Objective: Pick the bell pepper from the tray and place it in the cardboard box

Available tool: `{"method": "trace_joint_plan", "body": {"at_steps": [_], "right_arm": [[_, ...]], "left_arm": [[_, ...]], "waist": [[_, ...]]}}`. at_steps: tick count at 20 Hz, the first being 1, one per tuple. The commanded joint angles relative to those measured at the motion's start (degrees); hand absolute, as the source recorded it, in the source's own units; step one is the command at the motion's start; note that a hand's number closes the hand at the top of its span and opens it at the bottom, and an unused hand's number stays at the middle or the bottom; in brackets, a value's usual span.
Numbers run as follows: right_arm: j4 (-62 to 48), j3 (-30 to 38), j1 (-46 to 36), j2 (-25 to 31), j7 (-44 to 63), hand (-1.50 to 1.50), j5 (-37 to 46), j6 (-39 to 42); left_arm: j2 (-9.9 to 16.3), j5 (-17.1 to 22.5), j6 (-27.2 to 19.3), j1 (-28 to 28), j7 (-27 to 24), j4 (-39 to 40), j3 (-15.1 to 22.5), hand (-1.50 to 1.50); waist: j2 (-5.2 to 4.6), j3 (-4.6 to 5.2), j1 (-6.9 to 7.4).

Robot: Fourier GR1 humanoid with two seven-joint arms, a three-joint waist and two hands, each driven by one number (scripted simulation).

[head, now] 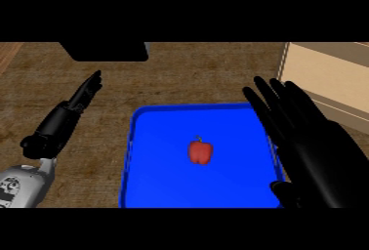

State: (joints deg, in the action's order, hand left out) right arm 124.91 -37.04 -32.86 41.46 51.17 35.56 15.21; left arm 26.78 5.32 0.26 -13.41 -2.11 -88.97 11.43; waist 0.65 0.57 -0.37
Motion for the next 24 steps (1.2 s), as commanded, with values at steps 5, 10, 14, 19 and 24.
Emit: {"method": "trace_joint_plan", "body": {"at_steps": [5, 10, 14, 19, 24], "right_arm": [[-8.4, -9.3, -9.3, -10.8, 16.7, -1.50, -5.6, 19.7], [-18.0, -14.3, -12.1, -18.8, 21.9, -1.50, -4.3, 22.4], [-25.2, -16.8, -11.9, -25.8, 25.8, -1.50, -3.5, 22.9], [-33.2, -14.2, -14.8, -33.8, 29.7, -1.50, -3.4, 24.7], [-39.0, -16.2, -13.0, -41.1, 33.1, -1.50, -1.8, 24.1]], "left_arm": [[-2.4, -2.0, -0.4, 0.0, -3.2, 2.5, 1.9, 0.00], [-1.8, -1.5, 0.2, -1.8, -0.9, 1.8, 1.1, 0.00], [-0.3, -0.4, 1.6, -0.9, -1.9, 2.1, -0.5, 0.00], [-0.8, -0.9, 0.9, -1.8, -2.3, 3.1, -0.9, 0.00], [-0.2, -0.4, 2.4, -0.5, -3.1, 3.1, -1.3, 0.00]], "waist": [[-0.43, 0.19, 1.59], [-0.18, 0.05, 1.58], [-0.04, -0.03, 1.48], [-0.03, -0.19, 0.60], [0.03, -0.30, 0.53]]}}
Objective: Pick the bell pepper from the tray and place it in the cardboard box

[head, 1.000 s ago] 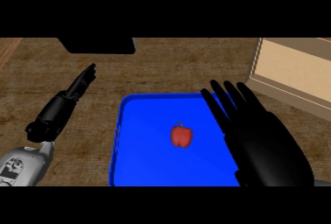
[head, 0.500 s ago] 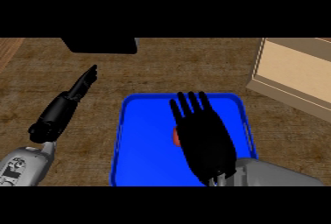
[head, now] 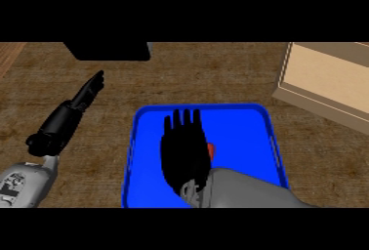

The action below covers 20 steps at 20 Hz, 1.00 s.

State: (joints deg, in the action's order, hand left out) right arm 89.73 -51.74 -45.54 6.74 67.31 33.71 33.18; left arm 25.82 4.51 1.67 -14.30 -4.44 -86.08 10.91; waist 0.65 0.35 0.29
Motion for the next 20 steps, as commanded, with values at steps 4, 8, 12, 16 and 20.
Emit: {"method": "trace_joint_plan", "body": {"at_steps": [4, 8, 12, 16, 20], "right_arm": [[-8.2, -3.5, -0.9, -6.5, 16.9, -1.50, 3.0, 3.8], [-11.5, 0.1, -4.1, -6.6, 15.3, -1.50, 4.0, 5.0], [-12.3, -1.1, -4.5, -6.6, 16.0, -1.50, 3.2, 6.1], [-16.3, -0.4, -3.4, -6.6, 15.4, -1.50, 5.3, 6.4], [-14.5, -3.4, -0.7, -6.6, 16.2, -1.50, 6.6, 5.5]], "left_arm": [[-0.6, -1.0, -0.6, 0.5, -1.9, 1.0, -0.5, 0.00], [-0.9, -1.5, 0.1, 1.7, -3.0, 0.8, 0.1, 0.00], [-3.3, -2.6, -1.3, -0.9, 1.3, -0.8, 1.9, 0.00], [-0.2, -0.7, 1.7, 2.9, -0.9, -2.5, -0.1, 0.00], [-0.8, -1.0, 1.6, -0.3, -1.4, 2.1, -1.8, 0.00]], "waist": [[-0.17, -0.15, 0.22], [-0.31, -0.22, 0.31], [-0.27, -0.26, 0.35], [-0.19, -0.24, 0.96], [-0.42, -0.25, -0.15]]}}
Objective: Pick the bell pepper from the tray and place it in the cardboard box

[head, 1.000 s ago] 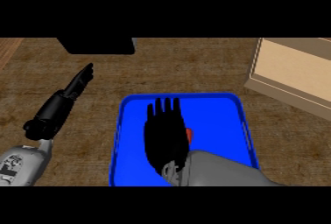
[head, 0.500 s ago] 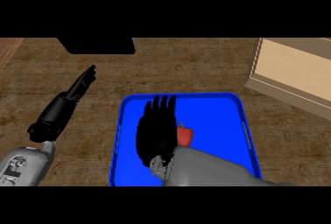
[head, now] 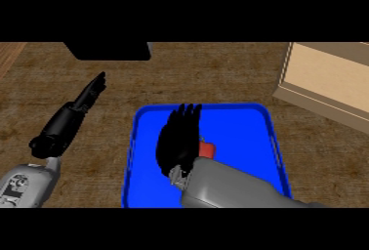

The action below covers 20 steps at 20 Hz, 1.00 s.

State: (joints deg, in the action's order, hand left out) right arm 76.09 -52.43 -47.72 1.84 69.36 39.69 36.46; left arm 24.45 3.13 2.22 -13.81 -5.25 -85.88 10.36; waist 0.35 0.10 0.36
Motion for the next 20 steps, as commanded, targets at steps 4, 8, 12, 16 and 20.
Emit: {"method": "trace_joint_plan", "body": {"at_steps": [4, 8, 12, 16, 20], "right_arm": [[-0.3, -0.1, 2.8, -1.7, 13.0, -1.50, 2.1, 1.2], [-0.9, 1.5, 2.2, -1.8, 12.1, -1.50, -0.2, 2.3], [1.5, 1.2, 6.1, -1.8, 12.6, -1.50, 2.4, 2.9], [-3.0, 0.8, 7.4, -1.8, 9.9, -1.50, 8.2, 1.7], [-4.8, 3.1, 7.9, -1.6, 7.4, -1.50, 11.4, 0.6]], "left_arm": [[0.0, 1.0, 1.2, 1.7, 1.0, -2.8, -0.9, 0.00], [0.8, -0.1, 2.3, 1.6, 0.2, -2.7, -1.3, 0.00], [-0.3, -0.7, 1.5, 2.8, 0.4, -2.5, -1.4, 0.00], [-1.6, -2.0, 0.4, 0.7, 1.4, -1.5, -1.1, 0.00], [-0.9, -0.9, 1.9, 0.3, -0.1, 0.2, -3.4, 0.00]], "waist": [[-0.03, -0.07, 0.08], [-0.13, -0.06, 0.41], [0.05, -0.07, -0.29], [-0.11, -0.08, -0.76], [-0.26, -0.07, -0.63]]}}
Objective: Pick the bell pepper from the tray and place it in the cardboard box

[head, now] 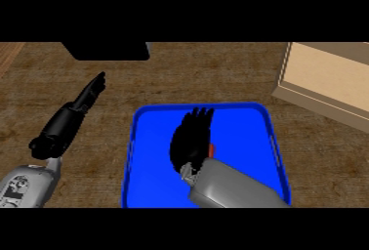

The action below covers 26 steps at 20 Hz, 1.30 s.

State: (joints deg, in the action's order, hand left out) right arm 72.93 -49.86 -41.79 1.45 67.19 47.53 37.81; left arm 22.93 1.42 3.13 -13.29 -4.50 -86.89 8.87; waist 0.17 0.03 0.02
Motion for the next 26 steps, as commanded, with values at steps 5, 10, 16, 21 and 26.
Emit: {"method": "trace_joint_plan", "body": {"at_steps": [5, 10, 16, 21, 26], "right_arm": [[-3.5, 4.6, 1.8, -1.4, 5.5, -1.50, 3.2, 0.0], [-1.0, 0.1, 6.7, -1.4, -3.1, 1.50, 9.8, -0.5], [-0.5, -0.2, 4.2, 0.4, -10.0, 1.50, 17.6, -1.8], [5.5, 1.4, 5.7, 7.5, -28.1, 1.50, 13.3, -10.1], [18.0, 6.4, 9.4, 10.8, -49.0, 1.50, 1.2, -18.6]], "left_arm": [[0.3, -0.3, 1.9, 1.5, -1.5, -0.3, -1.6, 0.00], [-1.8, -2.1, 2.1, -4.1, 2.5, 1.8, -2.9, 0.00], [-3.1, -3.1, 2.7, 1.8, -2.9, 1.0, -3.1, 0.00], [-1.6, -2.6, 3.6, 0.0, 0.0, -0.9, -4.2, 0.00], [-2.3, -2.4, 3.1, 1.2, -1.1, -0.6, -4.2, 0.00]], "waist": [[-0.19, -0.01, 0.55], [-0.19, -0.04, -0.04], [-0.17, -0.03, 0.12], [-0.23, -0.16, 0.26], [-0.63, -0.60, -0.61]]}}
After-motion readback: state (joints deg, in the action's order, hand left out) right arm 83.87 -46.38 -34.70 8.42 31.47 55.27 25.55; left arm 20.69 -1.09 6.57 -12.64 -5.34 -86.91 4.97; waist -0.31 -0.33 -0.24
